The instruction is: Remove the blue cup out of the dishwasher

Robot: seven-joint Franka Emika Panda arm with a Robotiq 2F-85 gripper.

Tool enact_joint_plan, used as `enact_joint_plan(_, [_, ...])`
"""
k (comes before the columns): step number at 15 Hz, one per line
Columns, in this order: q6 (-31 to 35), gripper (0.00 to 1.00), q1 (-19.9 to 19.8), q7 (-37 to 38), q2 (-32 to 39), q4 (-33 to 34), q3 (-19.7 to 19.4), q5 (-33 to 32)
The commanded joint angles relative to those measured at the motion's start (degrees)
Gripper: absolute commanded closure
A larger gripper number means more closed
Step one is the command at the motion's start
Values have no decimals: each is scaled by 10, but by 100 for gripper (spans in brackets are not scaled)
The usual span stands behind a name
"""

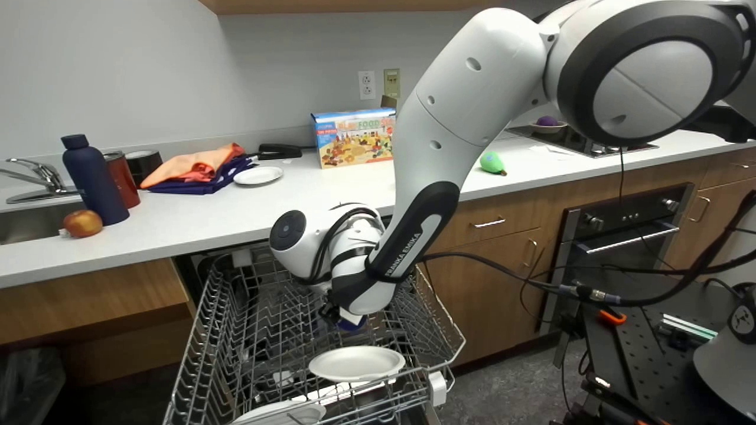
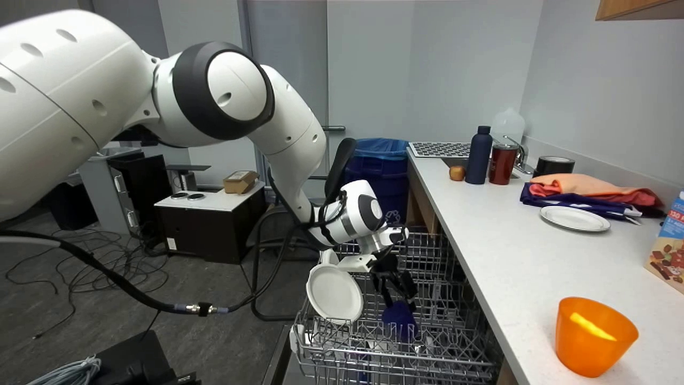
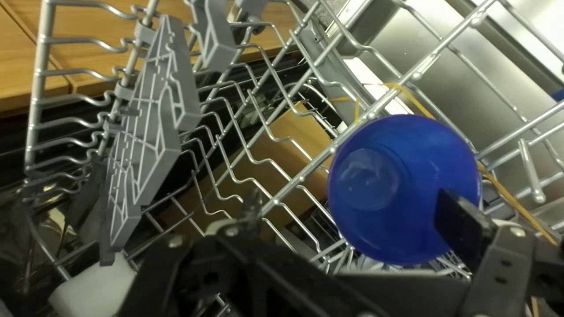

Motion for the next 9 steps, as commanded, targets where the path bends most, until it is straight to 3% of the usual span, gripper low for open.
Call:
enact_joint_plan(1, [-6, 0, 18, 22, 45, 52, -33, 6])
enact_joint_plan(8, [-25, 0, 15, 37, 88, 100, -52, 14])
enact_joint_plan(9, [-28, 9, 15, 38, 92, 105, -53, 14])
